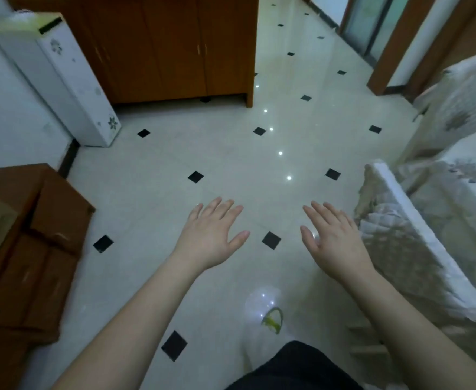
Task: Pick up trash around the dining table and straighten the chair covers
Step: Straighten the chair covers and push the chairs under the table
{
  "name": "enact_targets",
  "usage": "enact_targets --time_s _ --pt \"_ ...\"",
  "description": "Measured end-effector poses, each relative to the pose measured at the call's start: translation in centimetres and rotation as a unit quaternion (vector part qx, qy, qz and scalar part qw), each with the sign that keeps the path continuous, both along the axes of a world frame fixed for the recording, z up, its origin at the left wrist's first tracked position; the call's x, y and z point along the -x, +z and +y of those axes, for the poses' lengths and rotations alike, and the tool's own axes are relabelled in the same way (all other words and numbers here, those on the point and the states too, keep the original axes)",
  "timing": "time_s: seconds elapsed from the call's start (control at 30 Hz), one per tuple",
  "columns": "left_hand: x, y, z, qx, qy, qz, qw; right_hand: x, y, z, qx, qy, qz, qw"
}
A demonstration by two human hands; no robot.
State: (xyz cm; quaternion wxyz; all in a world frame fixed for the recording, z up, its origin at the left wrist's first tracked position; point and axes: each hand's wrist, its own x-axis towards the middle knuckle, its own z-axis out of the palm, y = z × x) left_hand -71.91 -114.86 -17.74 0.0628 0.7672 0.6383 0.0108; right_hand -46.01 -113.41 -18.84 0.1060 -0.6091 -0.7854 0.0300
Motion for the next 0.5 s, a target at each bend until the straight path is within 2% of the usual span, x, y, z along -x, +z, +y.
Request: enact_targets --time_s 0.1,0.23,0.5 --pt "-0.8 0.5 8.1 -0.018 -0.035 0.029 0.999 -2.2 -0.6 6.0 -0.007 -0.051 0.016 0.999" --pt "-3.3 1.1 17.8 -0.002 -0.052 0.015 0.999 -4.3 -0.1 14.1 0.003 -0.104 0.048 0.993" --pt "-6.0 2.6 34.8 -0.02 -0.087 -0.009 0.996 -6.2 2.1 30.8 0.01 -0.108 0.019 0.994"
